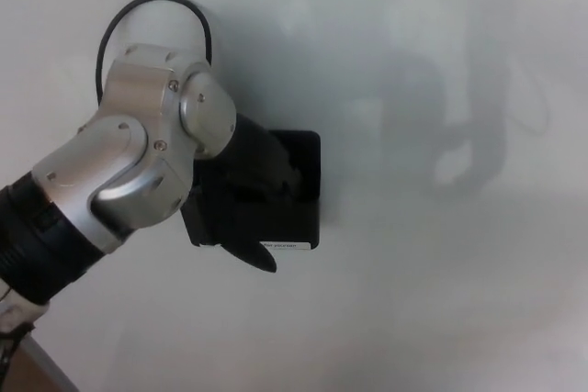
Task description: A magnetic marker holder is on the left hand side of the white board, the robot put the index and middle finger into the opening of the container and pull off the magnetic holder and hand it to a human on the left hand side.
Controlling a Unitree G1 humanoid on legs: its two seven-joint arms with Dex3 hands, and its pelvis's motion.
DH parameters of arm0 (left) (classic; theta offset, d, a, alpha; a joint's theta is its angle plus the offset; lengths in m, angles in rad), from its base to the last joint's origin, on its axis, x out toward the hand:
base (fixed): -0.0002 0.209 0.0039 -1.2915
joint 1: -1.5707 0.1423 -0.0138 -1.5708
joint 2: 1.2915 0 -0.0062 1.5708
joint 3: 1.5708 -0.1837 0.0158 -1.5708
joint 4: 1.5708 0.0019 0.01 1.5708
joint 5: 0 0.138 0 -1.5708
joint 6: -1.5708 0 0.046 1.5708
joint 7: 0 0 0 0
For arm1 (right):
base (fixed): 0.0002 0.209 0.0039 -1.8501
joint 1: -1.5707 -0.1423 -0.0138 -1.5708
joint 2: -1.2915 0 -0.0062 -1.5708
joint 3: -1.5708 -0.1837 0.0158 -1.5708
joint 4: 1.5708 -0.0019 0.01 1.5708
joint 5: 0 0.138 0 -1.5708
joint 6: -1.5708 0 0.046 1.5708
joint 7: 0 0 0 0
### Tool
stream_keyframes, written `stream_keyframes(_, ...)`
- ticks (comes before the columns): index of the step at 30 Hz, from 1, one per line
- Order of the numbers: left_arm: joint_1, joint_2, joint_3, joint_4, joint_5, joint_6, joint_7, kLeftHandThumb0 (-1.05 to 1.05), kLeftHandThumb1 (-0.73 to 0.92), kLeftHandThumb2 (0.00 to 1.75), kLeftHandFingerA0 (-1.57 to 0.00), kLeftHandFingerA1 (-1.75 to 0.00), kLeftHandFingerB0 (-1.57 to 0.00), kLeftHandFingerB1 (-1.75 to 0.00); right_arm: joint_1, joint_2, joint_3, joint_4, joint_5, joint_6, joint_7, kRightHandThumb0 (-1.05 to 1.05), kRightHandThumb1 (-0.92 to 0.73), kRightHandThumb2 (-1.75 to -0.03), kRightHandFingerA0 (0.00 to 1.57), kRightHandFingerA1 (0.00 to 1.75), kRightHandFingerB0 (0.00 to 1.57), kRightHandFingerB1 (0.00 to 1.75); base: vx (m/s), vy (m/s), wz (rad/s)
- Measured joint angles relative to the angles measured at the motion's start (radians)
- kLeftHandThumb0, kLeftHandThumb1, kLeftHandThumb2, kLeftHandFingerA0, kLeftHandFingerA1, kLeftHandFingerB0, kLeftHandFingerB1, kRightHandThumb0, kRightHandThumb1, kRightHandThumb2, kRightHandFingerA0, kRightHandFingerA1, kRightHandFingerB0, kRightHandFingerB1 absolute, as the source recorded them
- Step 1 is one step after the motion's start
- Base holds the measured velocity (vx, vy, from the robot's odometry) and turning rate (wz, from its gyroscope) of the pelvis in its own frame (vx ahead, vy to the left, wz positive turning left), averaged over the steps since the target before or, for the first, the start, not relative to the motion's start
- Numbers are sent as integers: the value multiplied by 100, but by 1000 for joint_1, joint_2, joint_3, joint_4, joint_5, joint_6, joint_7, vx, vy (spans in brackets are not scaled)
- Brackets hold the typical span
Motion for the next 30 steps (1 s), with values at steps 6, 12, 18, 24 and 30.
stream_keyframes(6, 42, -24, 3, 13, 40, -60, 127, -69, 42, 76, -43, -56, -9, -33, -4, 0, 2, -7, -1, 0, 0, -45, -56, -58, 100, 55, 63, 43, 0, 0, 0)
stream_keyframes(12, 78, -38, 24, 44, 60, -134, 244, -55, 43, 72, -63, -63, -20, -39, -4, 1, 2, -8, 0, 0, 1, -46, -57, -58, 99, 55, 63, 43, 0, 0, 0)
stream_keyframes(18, 122, -36, 51, 54, 61, -222, 360, -27, 49, 56, -101, -58, -79, -48, -5, 4, 2, -8, 0, 0, 1, -43, -58, -58, 102, 55, 65, 44, 0, 0, 0)
stream_keyframes(24, 138, -35, 39, 77, 78, -290, 444, -22, 50, 55, -90, -66, -89, -59, -7, 4, 1, -12, 1, 0, 2, -44, -59, -58, 104, 56, 66, 44, 0, 0, 0)
stream_keyframes(30, 185, -27, 51, 73, 99, -361, 551, -25, 57, 56, -84, -76, -86, -57, -7, 4, 0, -14, 1, 0, 2, -44, -60, -58, 106, 56, 67, 45, 0, 0, 0)
